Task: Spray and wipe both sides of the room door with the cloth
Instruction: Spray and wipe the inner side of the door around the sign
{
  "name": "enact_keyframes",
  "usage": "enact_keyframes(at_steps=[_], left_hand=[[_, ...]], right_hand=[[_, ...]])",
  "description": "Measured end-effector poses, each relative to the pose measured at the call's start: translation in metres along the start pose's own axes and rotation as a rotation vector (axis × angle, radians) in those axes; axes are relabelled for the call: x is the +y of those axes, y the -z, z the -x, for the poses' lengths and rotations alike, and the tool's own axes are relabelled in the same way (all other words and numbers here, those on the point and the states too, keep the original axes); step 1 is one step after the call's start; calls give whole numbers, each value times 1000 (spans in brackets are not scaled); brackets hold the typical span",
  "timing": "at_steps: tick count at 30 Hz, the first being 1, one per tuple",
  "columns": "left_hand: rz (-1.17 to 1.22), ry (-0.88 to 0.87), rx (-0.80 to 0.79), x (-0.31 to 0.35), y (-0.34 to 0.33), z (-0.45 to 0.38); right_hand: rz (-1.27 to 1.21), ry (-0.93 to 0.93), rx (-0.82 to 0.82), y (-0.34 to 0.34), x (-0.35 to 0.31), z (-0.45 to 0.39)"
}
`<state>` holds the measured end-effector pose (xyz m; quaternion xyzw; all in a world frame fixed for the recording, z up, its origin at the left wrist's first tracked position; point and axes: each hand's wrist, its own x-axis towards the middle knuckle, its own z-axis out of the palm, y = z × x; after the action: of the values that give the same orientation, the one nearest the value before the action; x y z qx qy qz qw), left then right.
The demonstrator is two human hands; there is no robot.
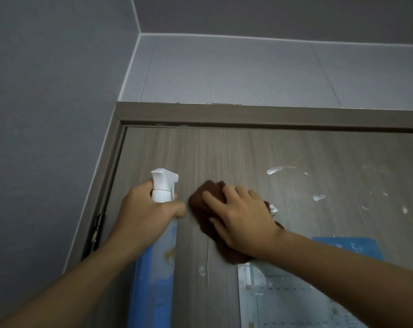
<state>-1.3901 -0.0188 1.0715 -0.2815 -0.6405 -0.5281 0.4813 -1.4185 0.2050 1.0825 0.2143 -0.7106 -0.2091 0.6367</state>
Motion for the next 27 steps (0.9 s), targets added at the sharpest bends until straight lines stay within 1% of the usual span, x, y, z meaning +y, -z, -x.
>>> enact_keyframes(at_steps=[1, 2, 4, 6, 7, 9, 11, 12, 13, 14, 16, 18, 20, 22, 23, 25, 27], left_hand=[[-2, 6, -2, -1, 1, 1], [2, 14, -10, -1, 1, 1], [10, 23, -27, -2, 2, 2], [10, 23, -31, -2, 2, 2], [5, 17, -29, -2, 2, 2], [-14, -1, -12, -2, 3, 3], [-29, -19, 21, 0, 5, 4], [-38, -19, 33, 1, 7, 4], [-43, -14, 41, 2, 8, 4], [-41, -8, 48, 2, 10, 4], [-39, -10, 58, 2, 12, 4], [-68, -10, 61, 3, 14, 6], [-85, -17, 65, 5, 15, 8], [-78, -12, 54, 4, 15, 10], [-72, -3, 48, 3, 15, 10], [-65, 10, 53, 3, 14, 10], [-67, 13, 64, 3, 13, 11]], right_hand=[[13, 0, -13, 2, 10, -7], [21, -43, -14, 7, 22, -20], [33, -219, -2, 18, 46, -52], [27, -349, 31, 20, 49, -67], [3, -345, 39, 17, 40, -64], [-36, -173, 21, 8, 8, -39], [-40, 33, -64, 11, -18, -8], [-11, 104, -121, 15, -17, -3], [30, 137, -166, 22, -9, -6], [75, 115, -183, 27, 2, -14], [121, -57, -141, 36, 27, -37], [83, -249, -130, 42, 45, -61], [59, -350, -120, 35, 45, -70], [56, -373, -85, 27, 33, -64], [57, -352, -58, 23, 27, -57], [56, -277, -32, 16, 15, -41], [25, -181, -42, 14, 6, -26]])
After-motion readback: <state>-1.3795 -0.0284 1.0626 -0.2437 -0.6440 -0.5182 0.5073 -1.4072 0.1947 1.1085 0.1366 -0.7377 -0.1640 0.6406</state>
